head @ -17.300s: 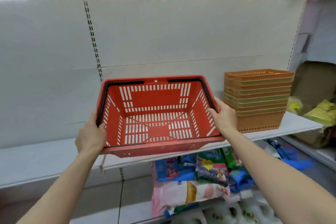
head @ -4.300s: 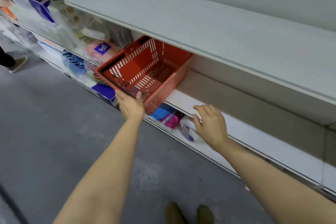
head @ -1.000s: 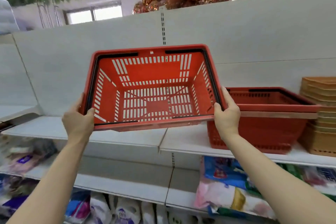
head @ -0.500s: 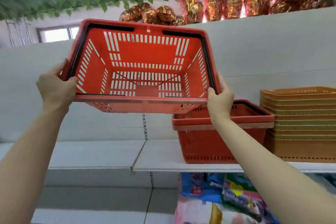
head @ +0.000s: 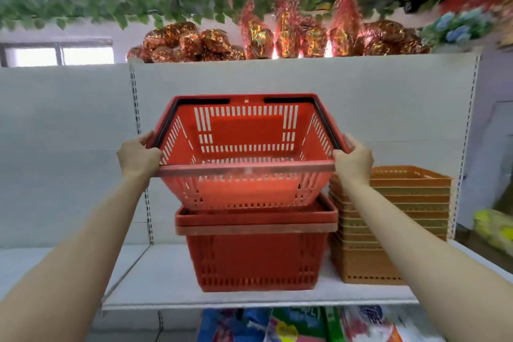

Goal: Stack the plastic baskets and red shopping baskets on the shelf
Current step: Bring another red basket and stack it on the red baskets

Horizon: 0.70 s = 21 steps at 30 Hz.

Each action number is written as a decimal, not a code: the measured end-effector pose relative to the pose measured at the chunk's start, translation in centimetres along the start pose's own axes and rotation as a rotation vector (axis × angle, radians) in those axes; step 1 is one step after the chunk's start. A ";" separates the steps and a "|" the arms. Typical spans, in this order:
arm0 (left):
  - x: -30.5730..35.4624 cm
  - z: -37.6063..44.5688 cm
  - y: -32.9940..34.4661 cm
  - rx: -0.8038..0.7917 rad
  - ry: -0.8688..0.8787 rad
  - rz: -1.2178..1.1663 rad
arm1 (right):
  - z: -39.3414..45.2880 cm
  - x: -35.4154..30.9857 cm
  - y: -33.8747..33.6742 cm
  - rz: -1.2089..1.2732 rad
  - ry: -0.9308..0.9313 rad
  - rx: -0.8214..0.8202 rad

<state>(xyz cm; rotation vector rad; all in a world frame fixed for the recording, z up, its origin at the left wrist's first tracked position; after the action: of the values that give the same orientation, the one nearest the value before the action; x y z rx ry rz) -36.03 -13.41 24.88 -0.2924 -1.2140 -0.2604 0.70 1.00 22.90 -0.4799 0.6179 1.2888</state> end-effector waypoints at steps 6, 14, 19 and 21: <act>-1.3 2.1 4.5 -0.060 -0.148 0.081 | 2.0 3.7 -0.1 -0.057 0.116 -0.032; -5.4 5.2 7.4 -0.246 -0.253 0.193 | 2.0 8.0 2.1 -0.153 0.266 -0.102; -10.0 5.6 8.1 -0.256 -0.343 0.173 | 0.1 10.3 2.9 -0.278 0.298 -0.206; -11.4 5.1 8.5 -0.263 -0.375 0.149 | -0.8 11.2 3.1 -0.299 0.320 -0.231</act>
<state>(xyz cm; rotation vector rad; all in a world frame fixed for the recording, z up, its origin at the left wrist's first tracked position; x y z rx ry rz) -41.31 -3.21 15.10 -0.6809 -1.5200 -0.2423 -0.64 9.34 14.95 -0.9465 0.6364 1.0085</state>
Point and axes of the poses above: each hand's wrist, its own z-axis towards the middle knuckle, its own y-axis out of the palm, x = y × z, the point moved 1 cm from there along z, towards the middle knuckle, and after that the axes turned 14 degrees about -y, right-handed, at the moved point
